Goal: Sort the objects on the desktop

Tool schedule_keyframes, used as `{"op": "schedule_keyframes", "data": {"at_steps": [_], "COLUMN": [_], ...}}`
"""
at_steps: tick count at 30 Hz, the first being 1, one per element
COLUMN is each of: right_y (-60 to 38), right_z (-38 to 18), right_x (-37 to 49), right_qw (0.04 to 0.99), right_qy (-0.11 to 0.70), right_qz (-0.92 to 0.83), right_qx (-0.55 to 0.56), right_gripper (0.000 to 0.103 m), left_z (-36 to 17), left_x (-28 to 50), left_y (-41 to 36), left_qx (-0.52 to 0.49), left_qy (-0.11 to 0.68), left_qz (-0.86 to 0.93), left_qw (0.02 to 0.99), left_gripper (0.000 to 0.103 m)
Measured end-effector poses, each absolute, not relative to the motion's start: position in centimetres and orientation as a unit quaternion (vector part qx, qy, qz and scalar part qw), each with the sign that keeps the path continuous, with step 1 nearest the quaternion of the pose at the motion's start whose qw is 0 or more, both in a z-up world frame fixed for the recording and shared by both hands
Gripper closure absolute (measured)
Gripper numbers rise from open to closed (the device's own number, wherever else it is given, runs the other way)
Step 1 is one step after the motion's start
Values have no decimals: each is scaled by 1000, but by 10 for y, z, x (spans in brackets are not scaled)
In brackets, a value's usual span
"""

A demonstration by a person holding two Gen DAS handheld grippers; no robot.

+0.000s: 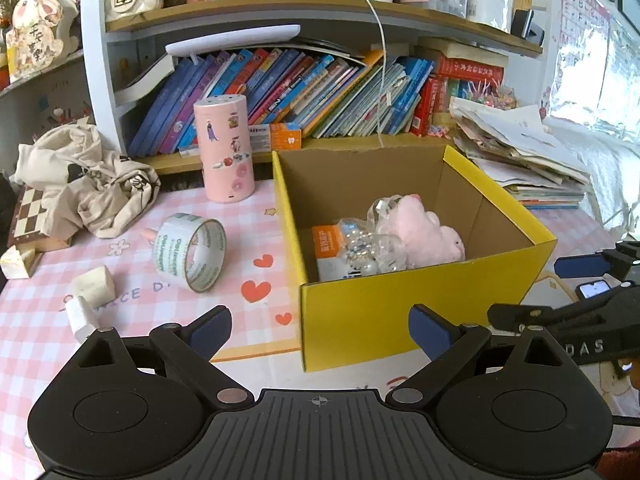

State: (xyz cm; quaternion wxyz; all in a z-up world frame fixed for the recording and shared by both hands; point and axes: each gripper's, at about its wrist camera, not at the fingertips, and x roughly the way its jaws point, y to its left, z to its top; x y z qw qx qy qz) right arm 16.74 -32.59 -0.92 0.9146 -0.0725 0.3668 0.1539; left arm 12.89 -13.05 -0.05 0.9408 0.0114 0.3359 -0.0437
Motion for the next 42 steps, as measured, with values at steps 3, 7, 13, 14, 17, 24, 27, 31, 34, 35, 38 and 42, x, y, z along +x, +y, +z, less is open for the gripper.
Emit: {"op": "schedule_keyframes", "data": {"at_steps": [3, 7, 13, 14, 17, 24, 27, 31, 34, 35, 38, 42], "right_y": [-320, -304, -281, -278, -272, -250, -240, -229, -220, -216, -206, -193], "right_z": [-15, -21, -20, -20, -19, -16, -15, -16, -18, -19, -20, -22], "right_x": [163, 152, 132, 129, 123, 108, 103, 97, 93, 92, 87, 80], "right_qw": [908, 897, 897, 897, 898, 900, 901, 900, 899, 899, 898, 896], "right_qy": [391, 415, 418, 418, 421, 420, 418, 421, 424, 425, 426, 428], "right_qz": [145, 142, 136, 132, 120, 110, 109, 104, 103, 103, 105, 108], "right_qx": [-49, -47, -53, -52, -47, -49, -50, -43, -40, -39, -39, -43], "right_gripper": [6, 7, 6, 6, 6, 6, 6, 6, 6, 6, 6, 6], "left_z": [-2, -6, -9, -8, -7, -2, 0, 1, 0, 0, -2, -4], "left_x": [125, 120, 112, 110, 106, 100, 97, 93, 89, 87, 82, 76], "left_y": [-119, -106, -94, -92, -84, -63, -54, -41, -31, -28, -19, -7], "left_qx": [9, 9, 23, 25, 29, 31, 33, 34, 35, 36, 38, 36], "left_qy": [343, 358, 375, 374, 371, 363, 358, 356, 359, 360, 363, 368], "left_qz": [-49, -61, -94, -98, -108, -117, -121, -122, -122, -123, -123, -122], "left_qw": [938, 932, 922, 922, 922, 924, 925, 926, 925, 924, 923, 921], "left_gripper": [6, 6, 6, 6, 6, 6, 6, 6, 6, 6, 6, 6]}}
